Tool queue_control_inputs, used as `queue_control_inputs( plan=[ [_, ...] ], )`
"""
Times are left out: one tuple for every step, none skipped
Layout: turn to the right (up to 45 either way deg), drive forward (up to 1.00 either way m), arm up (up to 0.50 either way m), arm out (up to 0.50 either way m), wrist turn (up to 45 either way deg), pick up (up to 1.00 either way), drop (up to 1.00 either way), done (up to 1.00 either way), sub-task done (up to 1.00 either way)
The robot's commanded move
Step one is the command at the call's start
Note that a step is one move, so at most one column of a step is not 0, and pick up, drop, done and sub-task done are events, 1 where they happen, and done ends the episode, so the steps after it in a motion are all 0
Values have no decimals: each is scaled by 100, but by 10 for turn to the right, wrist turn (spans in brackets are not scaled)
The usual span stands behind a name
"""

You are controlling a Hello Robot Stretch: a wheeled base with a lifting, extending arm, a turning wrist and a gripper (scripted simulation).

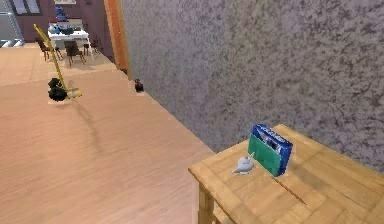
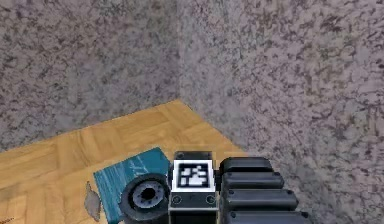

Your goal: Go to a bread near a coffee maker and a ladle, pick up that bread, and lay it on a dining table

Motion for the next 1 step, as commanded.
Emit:
queue_control_inputs(
  plan=[
    [-60, 0, 0, 0, 0, 0, 0, 0, 0]
  ],
)
